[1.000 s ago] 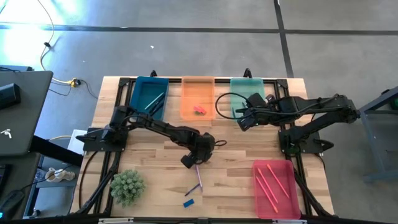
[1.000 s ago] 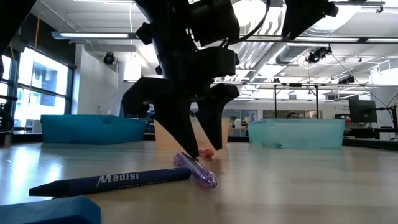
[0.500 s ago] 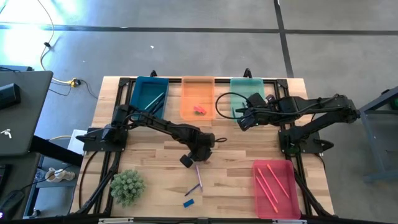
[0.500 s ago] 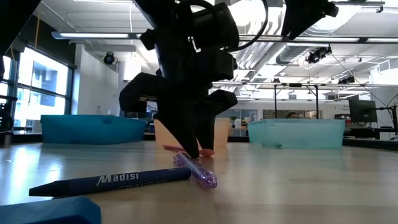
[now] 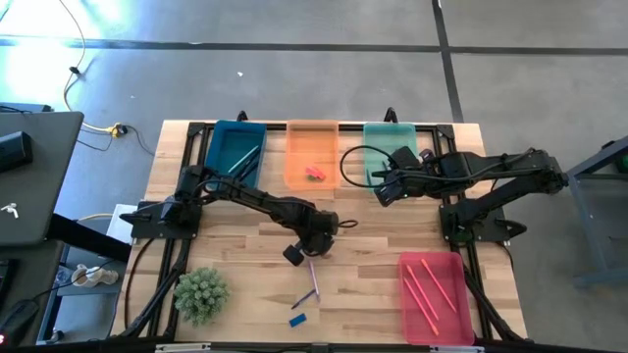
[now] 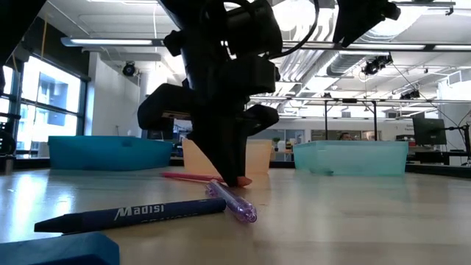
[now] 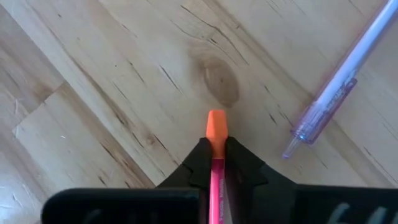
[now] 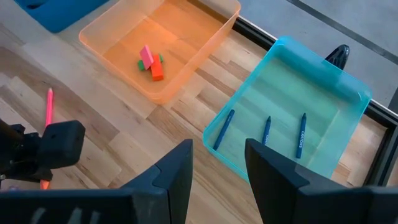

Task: Sort crayons/erasers/pens/pencils in bins
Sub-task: Put the pink colored pencil into the pink bin

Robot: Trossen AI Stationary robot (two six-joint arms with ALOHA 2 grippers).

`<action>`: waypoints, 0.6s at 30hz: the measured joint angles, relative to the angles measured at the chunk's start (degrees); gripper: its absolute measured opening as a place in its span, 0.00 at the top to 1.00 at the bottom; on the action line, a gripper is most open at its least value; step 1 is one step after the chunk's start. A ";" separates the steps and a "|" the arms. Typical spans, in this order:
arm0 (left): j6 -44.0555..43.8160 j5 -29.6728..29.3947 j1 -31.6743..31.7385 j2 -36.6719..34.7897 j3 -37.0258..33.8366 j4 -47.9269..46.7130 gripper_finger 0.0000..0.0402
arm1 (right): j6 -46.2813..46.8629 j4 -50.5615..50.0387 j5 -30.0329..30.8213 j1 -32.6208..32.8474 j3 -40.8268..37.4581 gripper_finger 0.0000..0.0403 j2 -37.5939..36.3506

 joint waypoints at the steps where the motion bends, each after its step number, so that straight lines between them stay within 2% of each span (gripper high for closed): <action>1: -0.51 -0.16 -0.02 0.00 0.00 0.00 0.98 | -0.01 0.00 0.00 0.00 0.00 0.66 0.00; 12: -7.64 0.15 0.00 -0.46 0.77 -0.94 0.98 | -0.50 -0.04 -0.12 0.01 0.00 0.66 -0.03; 18: -8.06 -0.37 0.10 -2.15 1.40 -1.86 0.98 | -0.68 -0.24 -0.33 0.04 0.00 0.66 -2.49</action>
